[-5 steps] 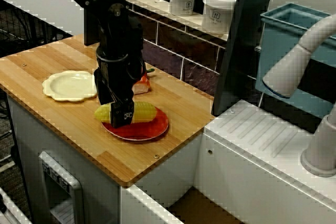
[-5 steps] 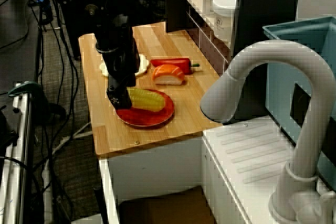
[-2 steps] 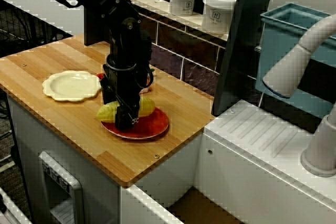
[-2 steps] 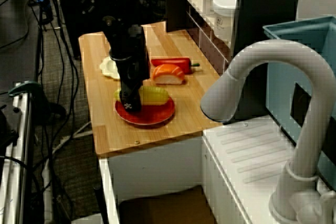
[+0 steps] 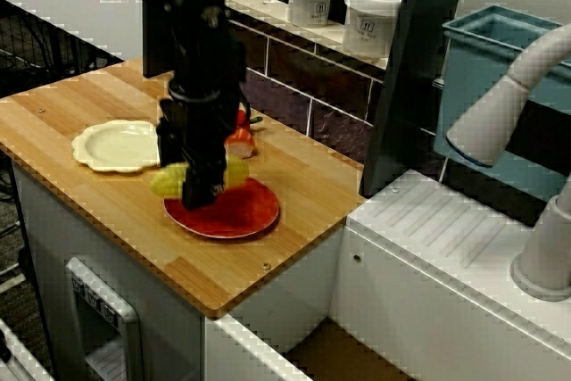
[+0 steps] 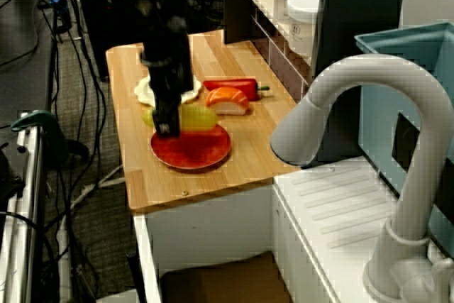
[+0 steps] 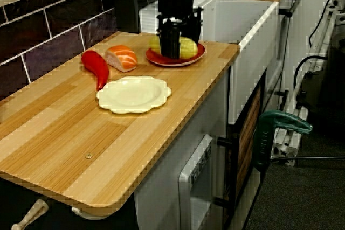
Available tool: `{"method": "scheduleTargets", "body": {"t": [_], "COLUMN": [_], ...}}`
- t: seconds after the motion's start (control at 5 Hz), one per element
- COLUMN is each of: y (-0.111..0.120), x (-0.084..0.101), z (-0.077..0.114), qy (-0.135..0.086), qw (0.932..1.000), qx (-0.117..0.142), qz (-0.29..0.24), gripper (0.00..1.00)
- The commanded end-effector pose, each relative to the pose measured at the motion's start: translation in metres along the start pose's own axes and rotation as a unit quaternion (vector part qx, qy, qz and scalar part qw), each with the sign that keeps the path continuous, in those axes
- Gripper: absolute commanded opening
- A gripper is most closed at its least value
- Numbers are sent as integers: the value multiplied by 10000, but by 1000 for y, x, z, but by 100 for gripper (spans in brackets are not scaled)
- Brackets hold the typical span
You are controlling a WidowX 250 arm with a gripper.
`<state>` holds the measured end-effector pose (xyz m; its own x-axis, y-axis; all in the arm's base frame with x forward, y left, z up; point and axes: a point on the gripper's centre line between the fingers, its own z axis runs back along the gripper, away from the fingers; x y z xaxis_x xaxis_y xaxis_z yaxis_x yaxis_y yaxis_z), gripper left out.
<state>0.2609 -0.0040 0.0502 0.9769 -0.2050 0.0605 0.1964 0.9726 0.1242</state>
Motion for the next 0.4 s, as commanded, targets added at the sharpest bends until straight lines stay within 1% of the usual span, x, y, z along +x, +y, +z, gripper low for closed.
{"method": "scheduleTargets", "body": {"t": [0.0,0.2], "y": [-25,22], "x": [-14,-29], "z": [79,73], "qy": [71,424], "qw": [9729,9361], "qx": [-233,-298], "qz": [2298,3479], "gripper": [0,0]}}
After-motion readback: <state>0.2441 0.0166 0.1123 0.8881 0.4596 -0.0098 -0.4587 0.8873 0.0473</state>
